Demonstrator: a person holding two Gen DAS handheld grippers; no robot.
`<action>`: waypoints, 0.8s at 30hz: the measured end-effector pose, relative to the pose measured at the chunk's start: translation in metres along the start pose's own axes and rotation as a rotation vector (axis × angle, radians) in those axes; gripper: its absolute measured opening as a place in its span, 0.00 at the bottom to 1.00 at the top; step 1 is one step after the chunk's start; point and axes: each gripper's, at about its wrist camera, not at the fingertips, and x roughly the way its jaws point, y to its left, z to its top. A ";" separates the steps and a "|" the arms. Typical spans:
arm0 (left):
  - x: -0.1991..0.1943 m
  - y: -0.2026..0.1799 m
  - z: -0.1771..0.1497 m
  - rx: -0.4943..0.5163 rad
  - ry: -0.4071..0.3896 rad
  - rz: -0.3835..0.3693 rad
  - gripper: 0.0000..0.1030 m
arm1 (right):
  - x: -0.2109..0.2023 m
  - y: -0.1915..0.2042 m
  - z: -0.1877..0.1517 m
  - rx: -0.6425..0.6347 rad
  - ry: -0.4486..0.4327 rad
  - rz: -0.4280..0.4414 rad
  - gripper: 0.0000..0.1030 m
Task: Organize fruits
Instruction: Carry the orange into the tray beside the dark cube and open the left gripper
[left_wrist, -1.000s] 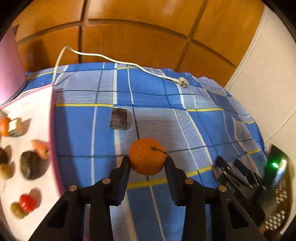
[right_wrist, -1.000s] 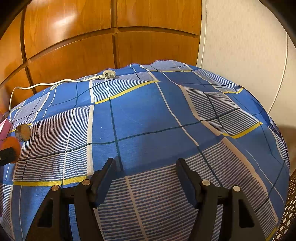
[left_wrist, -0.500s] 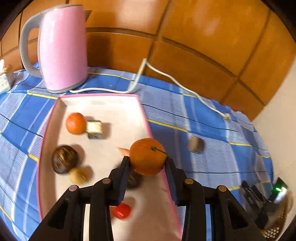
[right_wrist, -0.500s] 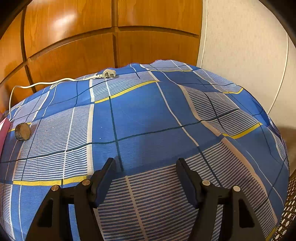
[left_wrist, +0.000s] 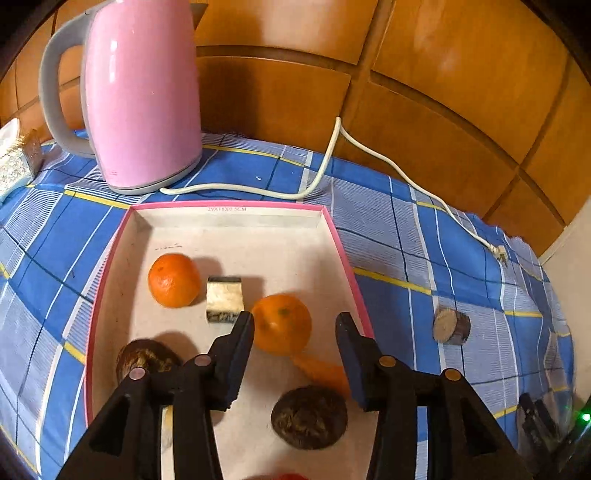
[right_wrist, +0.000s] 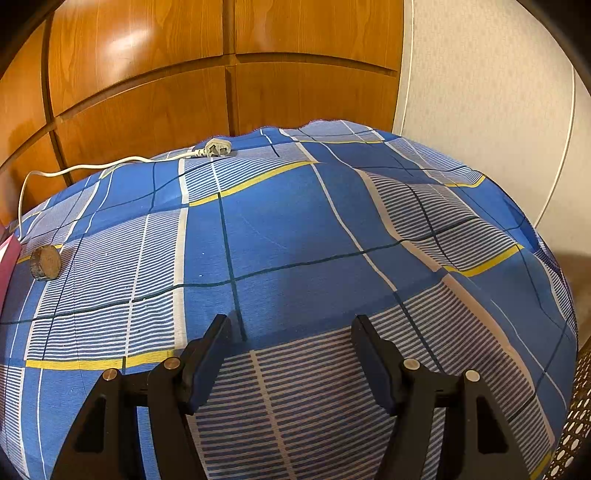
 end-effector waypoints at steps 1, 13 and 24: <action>-0.004 0.000 -0.003 0.002 -0.010 0.005 0.45 | 0.000 0.000 0.000 0.000 0.000 0.000 0.67; -0.063 0.013 -0.049 -0.038 -0.100 0.101 0.50 | -0.001 -0.001 -0.001 0.000 -0.001 -0.002 0.67; -0.096 0.028 -0.080 -0.072 -0.129 0.136 0.56 | 0.000 -0.001 -0.001 0.001 -0.001 -0.002 0.67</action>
